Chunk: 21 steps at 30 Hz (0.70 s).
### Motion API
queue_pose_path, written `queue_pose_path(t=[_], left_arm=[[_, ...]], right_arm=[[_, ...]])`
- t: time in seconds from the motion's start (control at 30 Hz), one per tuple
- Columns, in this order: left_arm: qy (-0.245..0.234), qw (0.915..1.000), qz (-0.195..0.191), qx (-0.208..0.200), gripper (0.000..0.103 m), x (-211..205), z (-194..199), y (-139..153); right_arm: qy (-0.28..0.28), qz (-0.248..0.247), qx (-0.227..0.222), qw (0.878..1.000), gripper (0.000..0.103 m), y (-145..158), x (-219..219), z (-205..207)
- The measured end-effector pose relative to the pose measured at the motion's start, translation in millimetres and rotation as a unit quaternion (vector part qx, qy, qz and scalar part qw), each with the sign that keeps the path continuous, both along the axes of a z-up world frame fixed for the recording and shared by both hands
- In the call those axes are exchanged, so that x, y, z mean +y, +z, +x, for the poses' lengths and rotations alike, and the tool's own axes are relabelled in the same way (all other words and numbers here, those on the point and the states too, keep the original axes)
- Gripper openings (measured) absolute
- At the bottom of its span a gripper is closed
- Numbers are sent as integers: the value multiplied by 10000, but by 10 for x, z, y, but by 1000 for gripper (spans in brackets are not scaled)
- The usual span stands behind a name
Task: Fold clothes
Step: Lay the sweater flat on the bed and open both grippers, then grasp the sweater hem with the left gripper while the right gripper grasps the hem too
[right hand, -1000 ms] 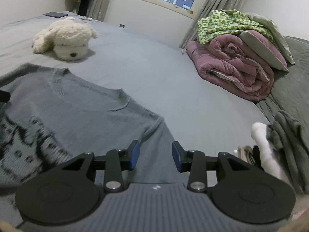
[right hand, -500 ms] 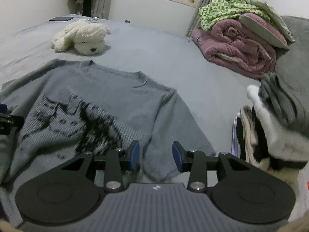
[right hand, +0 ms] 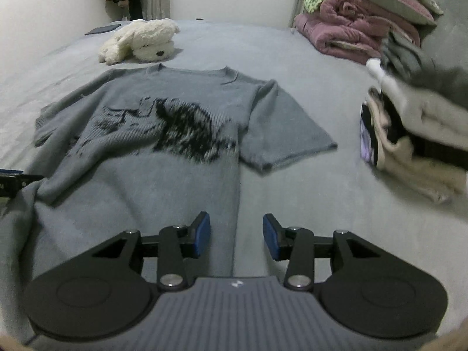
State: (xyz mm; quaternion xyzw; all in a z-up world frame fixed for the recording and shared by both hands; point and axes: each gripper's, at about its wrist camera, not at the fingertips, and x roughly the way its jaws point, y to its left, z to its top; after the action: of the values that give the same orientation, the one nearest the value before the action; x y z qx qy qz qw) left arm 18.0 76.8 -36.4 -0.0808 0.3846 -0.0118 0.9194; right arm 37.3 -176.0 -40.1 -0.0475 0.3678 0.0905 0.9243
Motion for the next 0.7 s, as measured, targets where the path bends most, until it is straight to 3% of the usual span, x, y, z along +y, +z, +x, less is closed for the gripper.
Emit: queue_pose_path(t=[0.37, 0.7], left_arm=[[-398, 9937, -1012, -264, 61, 153, -521, -85], [-830, 9818, -1708, -79, 59, 165, -620, -118]], right_arm=[[852, 670, -211, 9939, 45, -55, -303, -623], [1810, 183, -261, 9830, 45, -46, -372, -811]])
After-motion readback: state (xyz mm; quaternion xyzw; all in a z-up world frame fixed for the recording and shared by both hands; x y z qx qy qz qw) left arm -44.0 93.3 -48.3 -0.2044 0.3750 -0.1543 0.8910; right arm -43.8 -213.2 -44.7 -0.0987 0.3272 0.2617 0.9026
